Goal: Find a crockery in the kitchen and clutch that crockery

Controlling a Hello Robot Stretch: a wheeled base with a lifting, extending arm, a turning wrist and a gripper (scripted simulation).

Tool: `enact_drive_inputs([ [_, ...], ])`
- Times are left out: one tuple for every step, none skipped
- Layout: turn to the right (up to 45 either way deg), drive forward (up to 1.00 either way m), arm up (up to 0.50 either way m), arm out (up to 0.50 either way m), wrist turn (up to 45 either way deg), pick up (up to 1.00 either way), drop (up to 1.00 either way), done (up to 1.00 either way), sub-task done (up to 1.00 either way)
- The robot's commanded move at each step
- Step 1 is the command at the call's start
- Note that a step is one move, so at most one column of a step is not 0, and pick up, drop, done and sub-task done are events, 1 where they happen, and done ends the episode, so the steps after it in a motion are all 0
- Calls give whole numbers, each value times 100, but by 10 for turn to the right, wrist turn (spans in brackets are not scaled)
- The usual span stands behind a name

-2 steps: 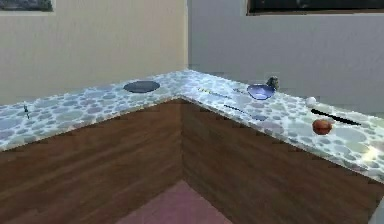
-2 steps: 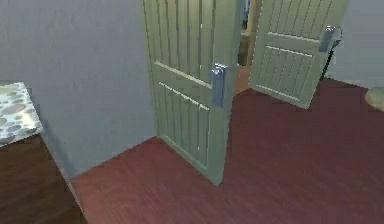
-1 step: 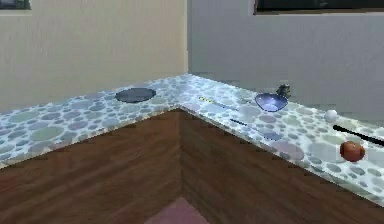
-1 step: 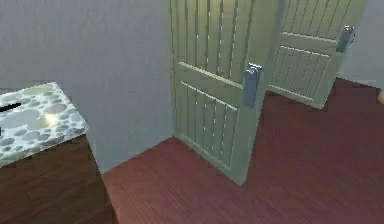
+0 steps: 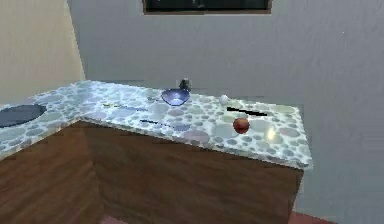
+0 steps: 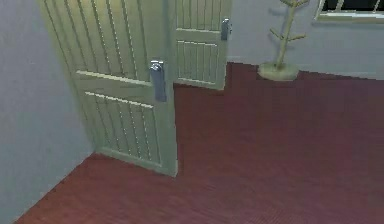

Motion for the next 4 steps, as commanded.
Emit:
enact_drive_inputs([
  [0, 20, 0, 0, 0, 0, 0, 0, 0],
  [-450, 0, 0, 0, 0, 0, 0, 0, 0],
  [-450, 0, 0, 0, 0, 0, 0, 0, 0],
  [450, 0, 0, 0, 0, 0, 0, 0, 0],
])
